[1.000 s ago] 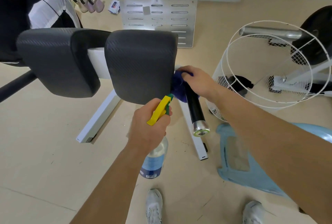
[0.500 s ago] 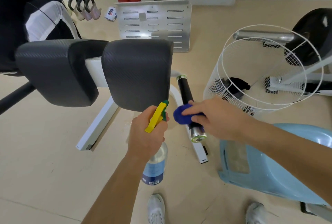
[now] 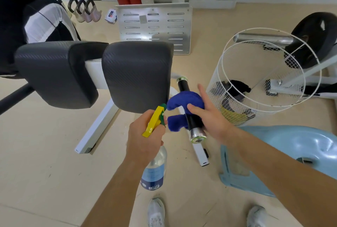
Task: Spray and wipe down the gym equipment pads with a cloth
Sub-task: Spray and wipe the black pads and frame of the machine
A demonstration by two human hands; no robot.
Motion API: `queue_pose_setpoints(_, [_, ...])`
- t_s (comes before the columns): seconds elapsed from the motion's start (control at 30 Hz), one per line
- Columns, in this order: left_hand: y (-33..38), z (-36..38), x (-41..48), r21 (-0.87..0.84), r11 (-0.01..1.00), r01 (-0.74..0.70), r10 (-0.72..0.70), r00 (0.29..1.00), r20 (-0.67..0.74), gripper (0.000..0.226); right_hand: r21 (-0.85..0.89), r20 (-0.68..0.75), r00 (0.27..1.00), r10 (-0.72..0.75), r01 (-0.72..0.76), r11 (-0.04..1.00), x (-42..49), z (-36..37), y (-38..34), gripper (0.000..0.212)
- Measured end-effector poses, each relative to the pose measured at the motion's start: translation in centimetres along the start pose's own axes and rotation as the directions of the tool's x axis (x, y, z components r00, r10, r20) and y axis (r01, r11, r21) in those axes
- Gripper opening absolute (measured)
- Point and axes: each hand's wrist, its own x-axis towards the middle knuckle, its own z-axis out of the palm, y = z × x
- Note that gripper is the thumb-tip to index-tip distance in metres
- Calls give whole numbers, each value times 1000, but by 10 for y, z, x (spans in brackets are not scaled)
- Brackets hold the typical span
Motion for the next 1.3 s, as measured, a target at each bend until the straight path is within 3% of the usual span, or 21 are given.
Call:
queue_pose_setpoints(0.07, [1, 1, -2, 1, 1000, 5, -5, 1000, 13, 22, 303, 110, 979, 170, -196, 933, -4, 1, 2, 42])
queue_pose_setpoints(0.13, [0, 1, -3, 9, 1000, 4, -4, 1000, 21, 29, 380, 287, 935, 208, -311, 871, -14, 6, 1, 44])
queue_pose_setpoints(0.27, [-3, 1, -2, 15, 1000, -21, 21, 999, 28, 31, 543, 147, 946, 287, -320, 776, -11, 9, -2, 58])
queue_pose_setpoints(0.33, [0, 2, -3, 9, 1000, -12, 12, 1000, 26, 29, 545, 47, 908, 417, -374, 750, -4, 12, -4, 59])
queue_pose_setpoints(0.4, [0, 2, -4, 10, 1000, -17, 17, 999, 31, 30, 521, -70, 887, 456, -357, 776, 4, 16, -9, 47])
queue_pose_setpoints(0.5, [-2, 1, -6, 10, 999, -31, 30, 999, 32, 26, 516, -167, 877, 450, -311, 798, 23, 26, -23, 36])
queue_pose_setpoints(0.6, [-3, -1, -8, -2, 999, -32, 32, 999, 24, 24, 499, -221, 899, 378, -229, 836, 40, 27, -33, 39])
queue_pose_setpoints(0.73, [-6, -5, -9, -14, 999, -32, 32, 999, 16, 28, 553, -149, 911, 385, -246, 796, 51, 25, -35, 43])
queue_pose_setpoints(0.87, [-8, -8, -8, -21, 999, -43, 43, 999, 23, 25, 543, -123, 924, 362, -243, 804, 38, 19, -18, 28])
queue_pose_setpoints(1.1, [-9, -2, -10, 1, 999, -45, 45, 999, 16, 25, 503, -71, 935, 348, -268, 822, -22, 12, 4, 23])
queue_pose_setpoints(1.17, [-8, -1, -10, -10, 999, -36, 36, 999, 20, 26, 274, -146, 940, 309, -262, 925, -32, 2, 1, 17])
queue_pose_setpoints(1.2, [-8, 0, -11, -13, 999, -38, 38, 999, 21, 26, 9, -199, 958, 207, -210, 978, -37, -4, -3, 18])
queue_pose_setpoints(1.23, [-7, 1, -10, -11, 999, -46, 46, 999, 19, 26, -303, -212, 976, 54, -118, 946, -40, -11, -8, 20])
queue_pose_setpoints(1.27, [-7, 0, -11, -6, 999, -53, 53, 998, 16, 25, -570, -172, 979, -113, -5, 822, -43, -15, -12, 19])
queue_pose_setpoints(1.3, [-6, 0, -11, -3, 998, -58, 58, 998, 11, 23, -716, -89, 970, -226, 95, 691, -47, -16, -17, 14])
